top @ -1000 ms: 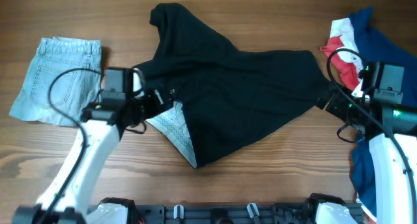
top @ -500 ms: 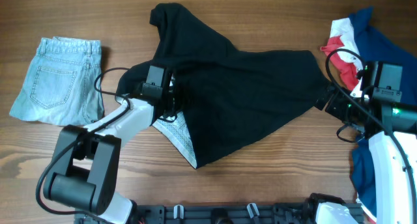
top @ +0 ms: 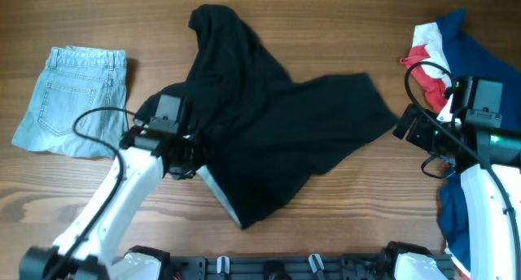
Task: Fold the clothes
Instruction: 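Grasp the left edge of the black shorts with the left gripper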
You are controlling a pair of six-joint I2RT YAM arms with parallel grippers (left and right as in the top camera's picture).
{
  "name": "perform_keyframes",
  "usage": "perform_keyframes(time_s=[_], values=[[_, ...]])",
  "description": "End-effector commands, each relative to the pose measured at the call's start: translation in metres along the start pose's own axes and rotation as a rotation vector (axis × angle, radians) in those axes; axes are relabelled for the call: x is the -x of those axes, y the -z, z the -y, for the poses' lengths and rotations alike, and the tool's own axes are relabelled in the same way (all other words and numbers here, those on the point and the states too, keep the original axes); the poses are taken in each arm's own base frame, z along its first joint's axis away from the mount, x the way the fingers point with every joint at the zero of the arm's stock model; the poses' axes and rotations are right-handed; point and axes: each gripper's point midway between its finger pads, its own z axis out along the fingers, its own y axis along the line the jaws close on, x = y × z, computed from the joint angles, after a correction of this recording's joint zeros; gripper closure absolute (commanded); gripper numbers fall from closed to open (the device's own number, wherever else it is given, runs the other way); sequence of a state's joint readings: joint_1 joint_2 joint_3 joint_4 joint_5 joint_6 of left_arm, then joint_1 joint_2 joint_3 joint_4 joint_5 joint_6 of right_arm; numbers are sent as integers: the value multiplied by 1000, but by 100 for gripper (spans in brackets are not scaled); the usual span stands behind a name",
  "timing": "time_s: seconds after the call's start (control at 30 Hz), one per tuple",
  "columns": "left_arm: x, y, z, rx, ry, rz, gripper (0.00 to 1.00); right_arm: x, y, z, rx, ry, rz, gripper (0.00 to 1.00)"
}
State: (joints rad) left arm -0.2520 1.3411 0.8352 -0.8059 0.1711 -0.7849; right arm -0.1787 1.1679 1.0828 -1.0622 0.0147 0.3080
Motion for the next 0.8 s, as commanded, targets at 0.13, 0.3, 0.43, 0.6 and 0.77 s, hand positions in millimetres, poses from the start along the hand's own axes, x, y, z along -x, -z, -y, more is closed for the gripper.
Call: perform_keyframes(time_s=[0.13,0.3,0.43,0.6,0.77], values=[[0,-14,-22,144,-1,12,70,-1,-1,-2,12,18,-11,0],[-27,-14,-44,257,-13,-90,44,0,-1,-2,12,18,-11,0],[-57,-11,-35,209,-14,-233,43,-4,-6,-1,4,18,-41,0],[-84,-13,-23,195,-80,-292,40,-26,-34,-8,47,13,-158,0],[-110,-17,-22,231,-29,-319,36,-34,-53,-13,66,10,-221,0]])
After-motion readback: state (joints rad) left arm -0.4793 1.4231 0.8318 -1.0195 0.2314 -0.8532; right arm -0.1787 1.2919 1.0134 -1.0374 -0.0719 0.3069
